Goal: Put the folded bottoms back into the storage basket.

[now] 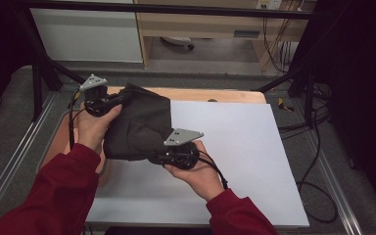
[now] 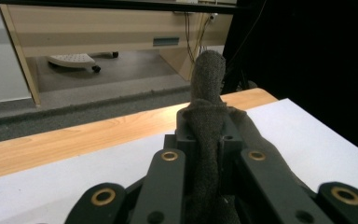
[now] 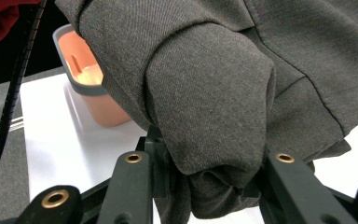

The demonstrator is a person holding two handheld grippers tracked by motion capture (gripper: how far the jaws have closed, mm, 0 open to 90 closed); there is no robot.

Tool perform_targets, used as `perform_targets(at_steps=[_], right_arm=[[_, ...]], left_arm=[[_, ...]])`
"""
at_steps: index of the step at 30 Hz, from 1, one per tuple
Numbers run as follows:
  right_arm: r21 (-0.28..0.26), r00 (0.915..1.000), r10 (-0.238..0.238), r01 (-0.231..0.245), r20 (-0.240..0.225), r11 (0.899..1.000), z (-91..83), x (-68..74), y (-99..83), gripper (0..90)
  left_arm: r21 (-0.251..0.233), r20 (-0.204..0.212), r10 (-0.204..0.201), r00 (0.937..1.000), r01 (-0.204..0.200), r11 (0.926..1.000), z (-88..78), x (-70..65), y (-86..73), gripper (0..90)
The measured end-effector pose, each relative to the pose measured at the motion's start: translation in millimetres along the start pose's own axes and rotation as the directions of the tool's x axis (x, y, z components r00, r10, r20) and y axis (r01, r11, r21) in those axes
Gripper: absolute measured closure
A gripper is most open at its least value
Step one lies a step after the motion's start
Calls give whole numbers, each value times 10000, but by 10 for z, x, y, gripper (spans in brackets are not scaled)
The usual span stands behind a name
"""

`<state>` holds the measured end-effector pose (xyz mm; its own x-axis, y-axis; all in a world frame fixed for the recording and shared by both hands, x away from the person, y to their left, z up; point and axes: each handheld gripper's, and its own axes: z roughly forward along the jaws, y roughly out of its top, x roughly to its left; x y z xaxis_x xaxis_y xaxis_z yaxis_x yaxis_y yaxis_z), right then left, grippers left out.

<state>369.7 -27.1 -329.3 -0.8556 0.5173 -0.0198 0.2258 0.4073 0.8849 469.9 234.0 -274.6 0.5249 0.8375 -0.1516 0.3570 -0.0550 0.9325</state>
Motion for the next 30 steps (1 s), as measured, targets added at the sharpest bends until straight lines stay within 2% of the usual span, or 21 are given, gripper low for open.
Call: perform_targets(at_steps=[2, 14, 21, 30], right_arm=[[1, 10000, -39, 39, -42, 10000, 25, 12, 44, 649], [12, 9992, -254, 255, -308, 9997, 223, 77, 299, 649], [52, 9982, -407, 410, -440, 9991, 355, 122, 429, 648], [63, 9960, -658, 663, -605, 9978, 510, 188, 582, 647]], left_arm=[[-29, -55, 85, 9999, -85, 10000, -34, 29, 24, 840], [-253, -470, -11, 9989, -1, 9997, -238, 246, 113, 840], [-525, -627, -132, 9979, 99, 9986, -373, 426, 132, 840], [-637, -879, -260, 9958, 205, 9978, -525, 595, 167, 840]])
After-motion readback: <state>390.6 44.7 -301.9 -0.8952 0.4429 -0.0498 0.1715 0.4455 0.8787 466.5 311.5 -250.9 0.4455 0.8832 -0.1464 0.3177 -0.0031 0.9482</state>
